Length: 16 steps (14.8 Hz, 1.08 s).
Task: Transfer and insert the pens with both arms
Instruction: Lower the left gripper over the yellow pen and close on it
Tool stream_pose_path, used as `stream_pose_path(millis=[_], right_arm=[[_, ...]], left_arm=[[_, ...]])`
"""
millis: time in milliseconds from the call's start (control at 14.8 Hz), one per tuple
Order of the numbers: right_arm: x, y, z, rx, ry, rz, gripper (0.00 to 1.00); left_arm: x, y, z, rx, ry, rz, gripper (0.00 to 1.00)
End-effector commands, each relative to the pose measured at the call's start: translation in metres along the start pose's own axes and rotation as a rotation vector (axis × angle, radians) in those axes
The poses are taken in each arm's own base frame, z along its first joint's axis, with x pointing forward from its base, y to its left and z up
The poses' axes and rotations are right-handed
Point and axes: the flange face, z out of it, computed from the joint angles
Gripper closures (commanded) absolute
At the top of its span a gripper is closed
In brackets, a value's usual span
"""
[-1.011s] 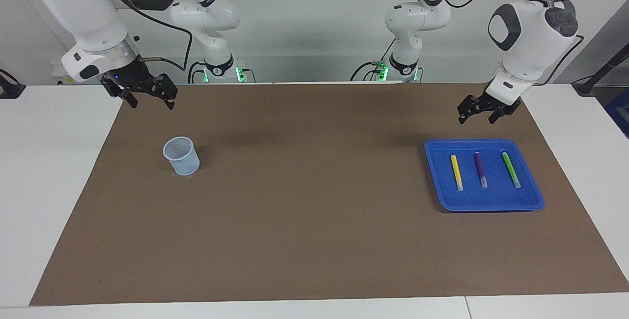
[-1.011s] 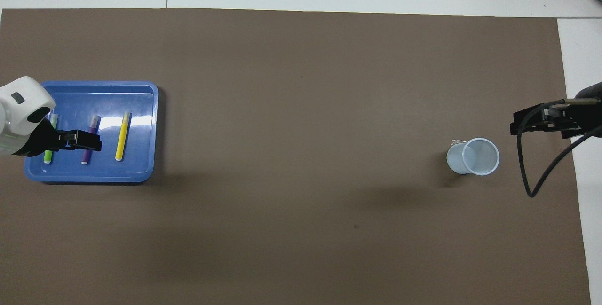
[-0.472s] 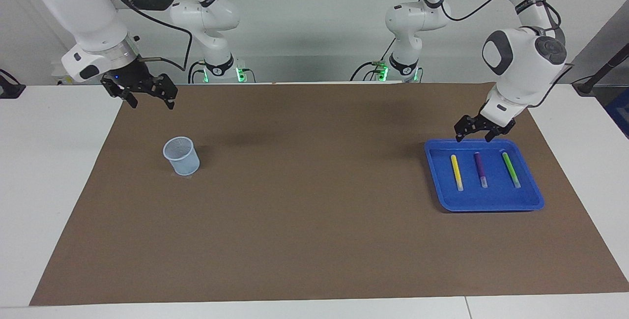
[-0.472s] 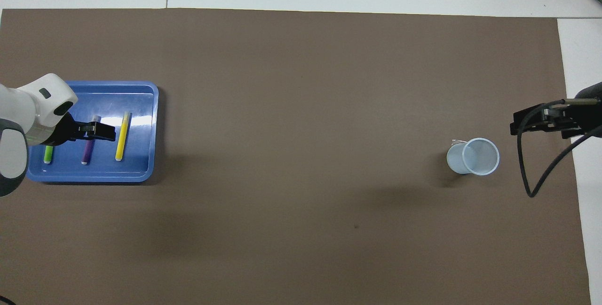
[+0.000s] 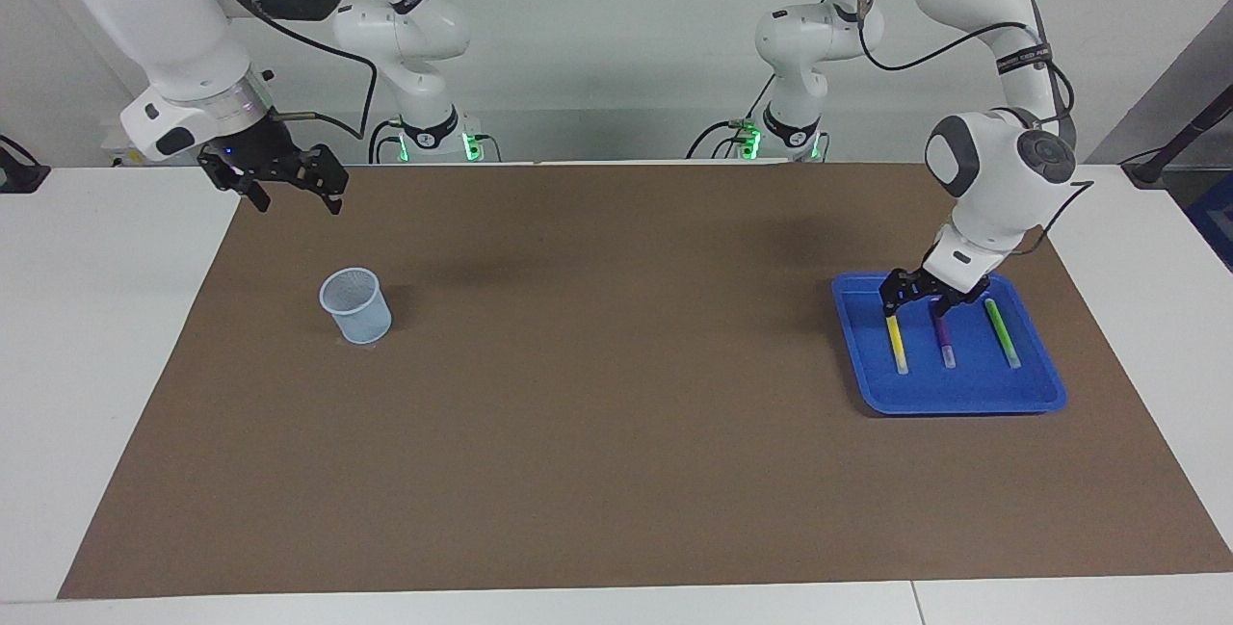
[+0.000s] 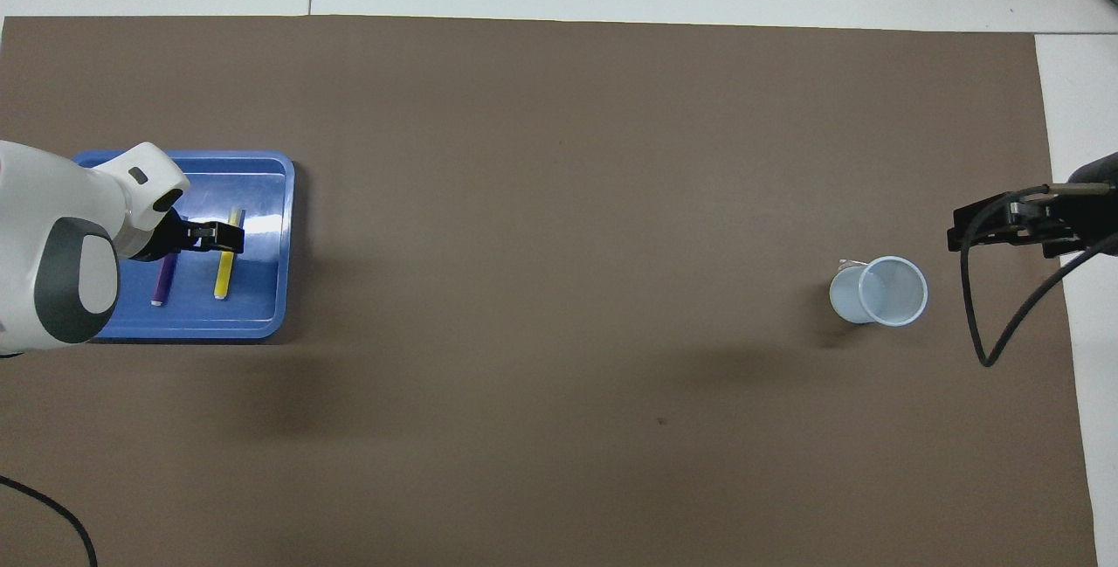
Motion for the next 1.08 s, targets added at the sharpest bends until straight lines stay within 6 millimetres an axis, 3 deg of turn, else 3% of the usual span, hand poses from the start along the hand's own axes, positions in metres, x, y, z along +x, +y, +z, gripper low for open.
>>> stream_pose_path(millis=[0,202,472,741,1011], right_arm=[[-0.003,0.002,-0.004,-0.004,-0.001,-0.009,0.00],[-0.003,0.001,-0.004,-0.004,-0.001,-0.010,0.00],[-0.003,0.001,-0.003,-0.004,-0.002,-0.010,0.00],[-0.003,0.001,-0.004,-0.004,-0.001,-0.010,0.00],[-0.003,0.002,-0.003,-0.004,-0.002,-0.009,0.00]], left_arm=[[0.002,0.000,0.016,-0.007,0.018,0.009,0.08],[-0.001,-0.001,0.036,-0.005,0.024,0.007,0.08],[-0.002,-0.001,0.040,-0.005,0.032,0.005,0.13],[-0.001,0.000,0.040,-0.004,0.036,0.002,0.38],[-0.005,0.004,0.046,-0.001,0.056,0.006,0.57]])
